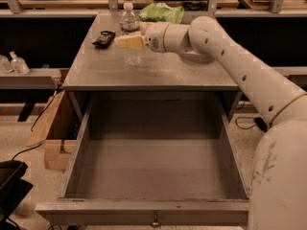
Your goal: Pick water bottle from top drawer and place on counter
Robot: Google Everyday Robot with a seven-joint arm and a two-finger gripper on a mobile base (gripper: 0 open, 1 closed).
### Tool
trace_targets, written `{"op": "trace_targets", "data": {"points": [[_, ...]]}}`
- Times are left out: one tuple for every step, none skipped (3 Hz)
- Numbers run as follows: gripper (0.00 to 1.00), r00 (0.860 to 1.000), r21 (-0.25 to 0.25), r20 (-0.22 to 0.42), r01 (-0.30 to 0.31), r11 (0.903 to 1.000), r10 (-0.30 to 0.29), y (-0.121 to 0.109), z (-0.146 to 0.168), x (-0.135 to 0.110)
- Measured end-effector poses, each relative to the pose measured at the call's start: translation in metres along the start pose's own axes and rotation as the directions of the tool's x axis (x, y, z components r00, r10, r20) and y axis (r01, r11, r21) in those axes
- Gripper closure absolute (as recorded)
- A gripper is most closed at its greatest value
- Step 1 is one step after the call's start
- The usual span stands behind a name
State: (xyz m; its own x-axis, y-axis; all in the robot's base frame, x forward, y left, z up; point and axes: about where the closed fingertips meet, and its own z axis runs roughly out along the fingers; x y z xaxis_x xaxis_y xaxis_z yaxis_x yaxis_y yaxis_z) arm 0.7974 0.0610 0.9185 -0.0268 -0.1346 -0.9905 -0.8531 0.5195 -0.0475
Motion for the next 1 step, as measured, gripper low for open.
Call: {"op": "trace_targets", "data": {"points": [[0.00, 1.000, -0.001, 0.000, 0.000, 1.0000, 0.000, 0.0006, 0.0007, 0.0000]]}}
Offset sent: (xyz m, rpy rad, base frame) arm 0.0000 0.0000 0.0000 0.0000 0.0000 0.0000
